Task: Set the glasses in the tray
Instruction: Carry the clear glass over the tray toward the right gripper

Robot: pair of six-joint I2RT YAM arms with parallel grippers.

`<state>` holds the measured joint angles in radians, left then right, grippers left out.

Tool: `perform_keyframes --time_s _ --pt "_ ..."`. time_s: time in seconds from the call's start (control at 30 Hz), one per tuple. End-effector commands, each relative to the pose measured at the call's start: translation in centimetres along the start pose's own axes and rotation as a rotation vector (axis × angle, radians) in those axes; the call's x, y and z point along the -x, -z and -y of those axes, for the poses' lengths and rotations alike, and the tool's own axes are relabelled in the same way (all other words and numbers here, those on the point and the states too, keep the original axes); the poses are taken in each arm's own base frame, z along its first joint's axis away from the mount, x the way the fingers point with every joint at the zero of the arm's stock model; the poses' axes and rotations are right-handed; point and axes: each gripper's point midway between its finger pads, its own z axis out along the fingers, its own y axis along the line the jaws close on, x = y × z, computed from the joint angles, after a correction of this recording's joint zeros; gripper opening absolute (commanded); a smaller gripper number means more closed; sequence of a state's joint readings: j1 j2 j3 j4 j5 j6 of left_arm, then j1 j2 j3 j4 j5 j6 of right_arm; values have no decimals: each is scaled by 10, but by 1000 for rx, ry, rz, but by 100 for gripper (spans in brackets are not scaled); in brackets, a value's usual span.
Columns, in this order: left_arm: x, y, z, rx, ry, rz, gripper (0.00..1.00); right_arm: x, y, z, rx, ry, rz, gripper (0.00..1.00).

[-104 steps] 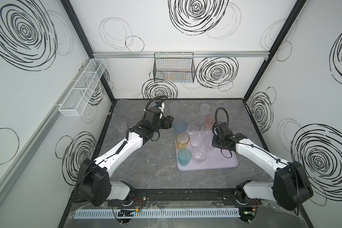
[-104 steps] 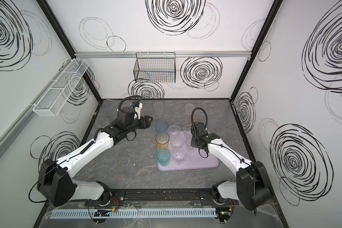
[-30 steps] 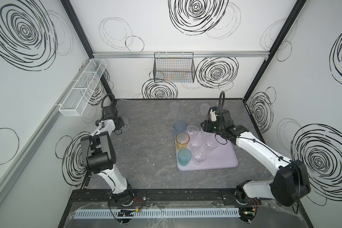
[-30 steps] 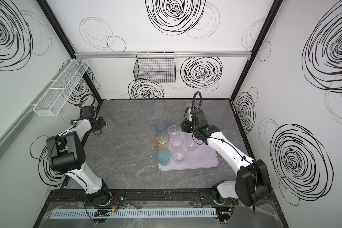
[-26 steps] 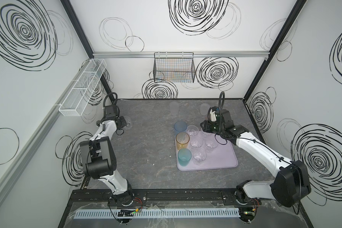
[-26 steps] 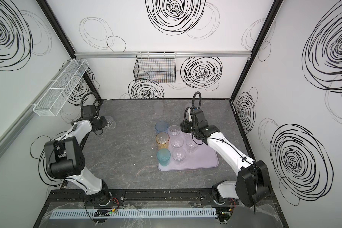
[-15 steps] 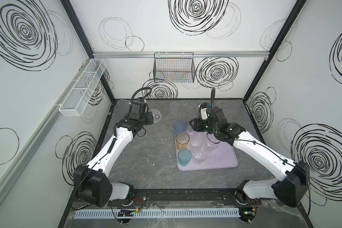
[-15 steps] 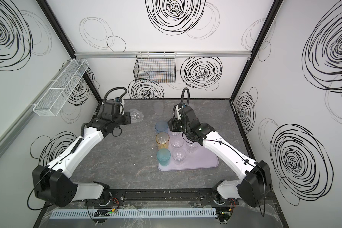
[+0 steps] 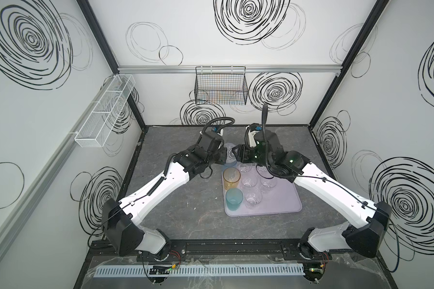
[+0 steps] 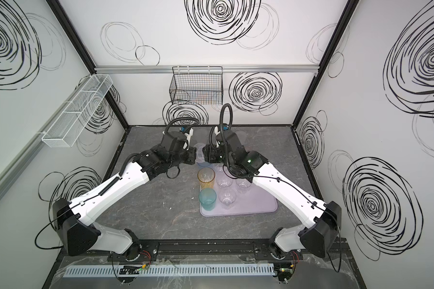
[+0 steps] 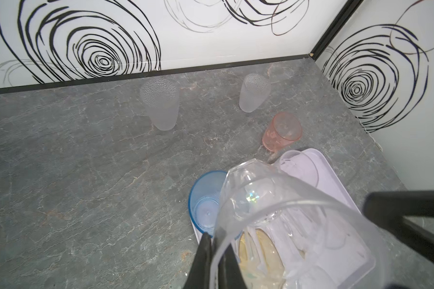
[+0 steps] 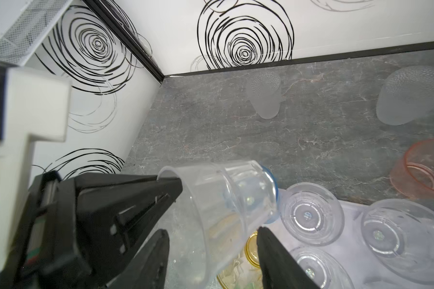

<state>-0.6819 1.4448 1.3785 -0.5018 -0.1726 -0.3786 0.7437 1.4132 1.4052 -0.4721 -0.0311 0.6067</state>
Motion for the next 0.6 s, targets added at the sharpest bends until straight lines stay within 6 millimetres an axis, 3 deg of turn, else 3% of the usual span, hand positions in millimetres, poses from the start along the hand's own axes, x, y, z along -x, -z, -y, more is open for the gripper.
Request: perform_keyframes --time_s 0.0,0.17,0.37,0.47,0.57 --pt "26 8 11 -20 19 80 0 2 -6 9 -85 0 2 58" --pt "38 17 25 -53 12 111 0 2 -6 33 -213 29 27 41" --pt "35 18 71 -164 -20 85 2 4 4 55 -332 76 58 18" --pt "37 26 92 -219 -39 94 16 10 12 64 -366 82 89 9" --pt "44 34 94 -221 -40 126 30 15 25 75 -376 68 122 4"
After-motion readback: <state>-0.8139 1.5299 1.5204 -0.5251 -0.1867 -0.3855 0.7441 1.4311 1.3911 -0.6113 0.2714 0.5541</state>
